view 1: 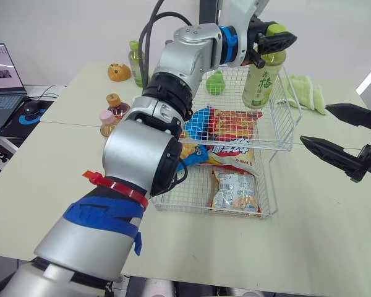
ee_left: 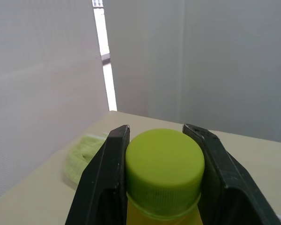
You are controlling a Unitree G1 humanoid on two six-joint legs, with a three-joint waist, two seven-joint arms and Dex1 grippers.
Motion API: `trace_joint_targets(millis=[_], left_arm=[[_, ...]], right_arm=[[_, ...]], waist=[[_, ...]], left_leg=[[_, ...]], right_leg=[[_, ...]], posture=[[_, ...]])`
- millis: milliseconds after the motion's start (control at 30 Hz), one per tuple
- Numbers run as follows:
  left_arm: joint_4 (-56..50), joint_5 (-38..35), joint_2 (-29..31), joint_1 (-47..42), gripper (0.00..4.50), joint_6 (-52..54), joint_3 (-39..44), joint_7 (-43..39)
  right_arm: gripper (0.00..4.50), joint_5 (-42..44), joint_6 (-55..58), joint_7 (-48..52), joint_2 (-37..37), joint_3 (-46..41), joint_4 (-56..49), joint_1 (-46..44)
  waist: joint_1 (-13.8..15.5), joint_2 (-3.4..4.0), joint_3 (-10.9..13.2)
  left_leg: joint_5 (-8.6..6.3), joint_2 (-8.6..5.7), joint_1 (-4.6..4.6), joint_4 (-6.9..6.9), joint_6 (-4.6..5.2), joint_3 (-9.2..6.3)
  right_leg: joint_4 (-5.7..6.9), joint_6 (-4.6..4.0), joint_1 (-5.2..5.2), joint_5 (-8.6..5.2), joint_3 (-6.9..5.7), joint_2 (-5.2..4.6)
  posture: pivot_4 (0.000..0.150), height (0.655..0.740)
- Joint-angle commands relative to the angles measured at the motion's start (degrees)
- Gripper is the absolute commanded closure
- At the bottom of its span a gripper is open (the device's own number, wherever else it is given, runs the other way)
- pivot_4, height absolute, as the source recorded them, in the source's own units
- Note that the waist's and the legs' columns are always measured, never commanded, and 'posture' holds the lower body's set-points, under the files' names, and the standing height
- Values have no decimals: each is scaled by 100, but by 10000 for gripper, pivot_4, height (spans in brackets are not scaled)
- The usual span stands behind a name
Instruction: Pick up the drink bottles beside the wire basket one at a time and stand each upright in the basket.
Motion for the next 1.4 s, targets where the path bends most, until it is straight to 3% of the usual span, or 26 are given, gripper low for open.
trace_joint_targets(millis=[33, 300, 433, 633, 1000, 1233, 1400], left_arm=[[-72, -15, -19, -333, 23548, -123, 200, -13], [-232, -96, 265, -493, 214, 94, 440, -484], [-690, -183, 697, -404, 214, 433, 472, -993], [-2443, -567, 1712, 312, 214, 1773, 471, -1718], [-4952, -444, 3823, 2426, 214, 2842, 994, -486], [-5485, -488, 5352, 4333, 214, 2676, 1693, -560], [-5427, -691, 5777, 5727, 214, 2546, 2483, -584]], right_arm=[[0, 63, -88, -97, -112, -206, -114, 6], [0, 83, -121, -149, -143, -145, -110, -28], [0, 125, -113, -158, -180, -161, -145, -37], [0, 310, -167, -71, -371, 95, -170, -282], [0, 60, -577, 643, -418, 1939, 227, -1545], [0, -402, -860, 1142, -138, 2785, 594, -2087], [0, -573, -856, 1422, 96, 3251, 731, -2436]], waist=[[0, 0, 0], [-7, 4, -2], [-63, 10, -6], [-150, 20, -11], [-150, 23, -13], [-127, 22, -14], [-125, 19, -15]], left_leg=[[0, 0, 0, 0, 0, 0], [0, -1, 1, 1, 0, 0], [0, 0, 3, 1, 0, -1], [1, 7, 7, 3, -2, -1], [5, 16, 11, 15, -6, -6], [4, 19, 9, 17, -5, -4], [6, 23, 11, 23, -2, -5]], right_leg=[[0, 0, 0, 0, 0, 0], [1, 1, 0, 0, -1, 0], [8, 0, 0, 0, 0, 1], [14, 0, 1, 0, 1, 4], [26, -2, 4, 1, 1, 7], [24, -2, 4, 1, -3, 3], [32, -5, 5, 3, -10, 3]], posture=[[1500, 7211], [1500, 7211], [1500, 7211], [1500, 7211], [1500, 7211], [1500, 7211], [1500, 7211]])
